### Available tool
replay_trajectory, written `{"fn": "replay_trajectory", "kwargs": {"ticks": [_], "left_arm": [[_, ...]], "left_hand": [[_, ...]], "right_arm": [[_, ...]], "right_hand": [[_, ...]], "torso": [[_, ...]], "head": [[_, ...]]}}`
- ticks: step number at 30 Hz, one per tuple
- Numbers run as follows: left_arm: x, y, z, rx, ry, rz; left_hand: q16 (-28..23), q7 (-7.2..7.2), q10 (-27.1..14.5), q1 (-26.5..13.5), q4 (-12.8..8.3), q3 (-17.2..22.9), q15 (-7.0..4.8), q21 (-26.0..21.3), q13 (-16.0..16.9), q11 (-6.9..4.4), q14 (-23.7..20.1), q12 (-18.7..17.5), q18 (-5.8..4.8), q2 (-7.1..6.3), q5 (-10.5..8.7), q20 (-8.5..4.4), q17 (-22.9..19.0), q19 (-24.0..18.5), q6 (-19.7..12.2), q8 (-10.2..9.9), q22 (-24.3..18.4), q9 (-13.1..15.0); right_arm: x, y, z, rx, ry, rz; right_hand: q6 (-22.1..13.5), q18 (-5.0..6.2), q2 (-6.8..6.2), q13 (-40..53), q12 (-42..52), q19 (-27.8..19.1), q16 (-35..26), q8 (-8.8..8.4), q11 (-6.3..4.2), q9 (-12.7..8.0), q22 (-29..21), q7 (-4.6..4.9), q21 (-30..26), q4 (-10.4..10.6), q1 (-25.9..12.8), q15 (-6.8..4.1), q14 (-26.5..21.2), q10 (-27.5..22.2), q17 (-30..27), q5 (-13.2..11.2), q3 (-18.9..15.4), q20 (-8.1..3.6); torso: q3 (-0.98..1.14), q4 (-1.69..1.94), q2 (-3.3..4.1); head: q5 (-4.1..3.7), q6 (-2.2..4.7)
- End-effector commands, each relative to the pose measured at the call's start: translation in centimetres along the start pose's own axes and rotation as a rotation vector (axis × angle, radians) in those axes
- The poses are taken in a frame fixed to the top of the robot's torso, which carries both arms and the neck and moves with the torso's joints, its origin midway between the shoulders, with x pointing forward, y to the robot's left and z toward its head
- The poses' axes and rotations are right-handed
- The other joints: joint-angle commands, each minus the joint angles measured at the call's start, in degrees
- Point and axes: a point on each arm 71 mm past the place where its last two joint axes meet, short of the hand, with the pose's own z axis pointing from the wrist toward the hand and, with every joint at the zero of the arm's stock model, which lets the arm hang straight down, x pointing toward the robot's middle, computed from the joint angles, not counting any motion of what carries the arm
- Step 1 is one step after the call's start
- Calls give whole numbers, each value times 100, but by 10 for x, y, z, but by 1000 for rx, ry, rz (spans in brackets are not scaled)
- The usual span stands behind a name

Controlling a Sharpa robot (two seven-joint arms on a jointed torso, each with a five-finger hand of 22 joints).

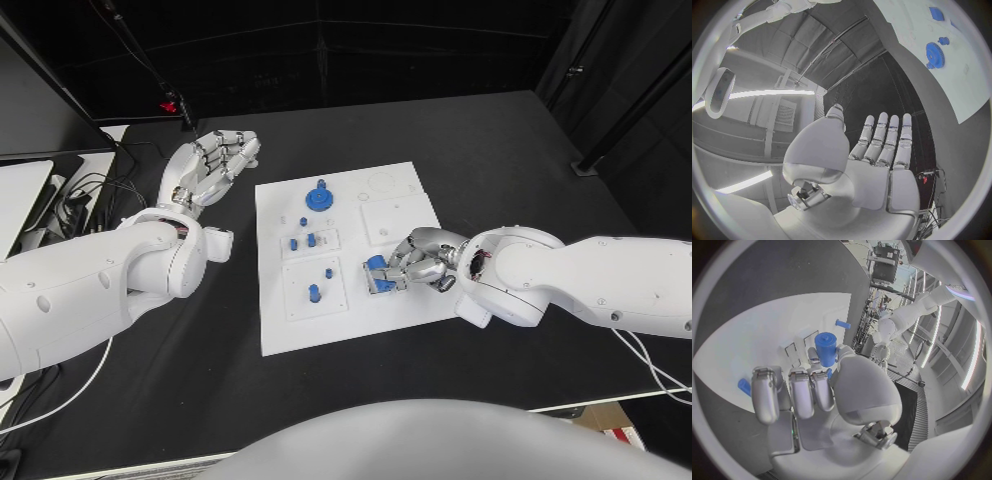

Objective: Assemble the parts on the task board

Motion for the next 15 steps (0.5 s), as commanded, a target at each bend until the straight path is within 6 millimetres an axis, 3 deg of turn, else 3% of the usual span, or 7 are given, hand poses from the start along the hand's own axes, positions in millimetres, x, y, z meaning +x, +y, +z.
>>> {"fn": "replay_trajectory", "kwargs": {"ticks": [1,15], "left_arm": [[0,-8,0,107,5,-7],[1,-8,0,106,5,-7]], "left_hand": [[23,695,-39,-11,0,-38,-7,17,-7,10,-31,39,-73,63,19,2,-6,13,-52,36,-8,-7],[30,695,-41,-8,0,-44,-7,17,-7,11,-32,46,-74,69,21,2,-13,10,-57,41,-11,-8]], "right_arm": [[-3,4,-1,-40,-47,-77],[-4,2,-1,-19,-57,-121]], "right_hand": [[-9,-86,17,1508,14,607,14,22,44,8,1510,-16,18,-2,-49,36,597,597,1509,-19,-39,41],[-7,-86,17,1508,14,607,14,30,40,11,1510,-20,18,-18,-18,35,597,597,1509,1,-45,41]], "torso": [[1,0,1],[-1,0,5]], "head": [[-14,0],[-13,0]]}}
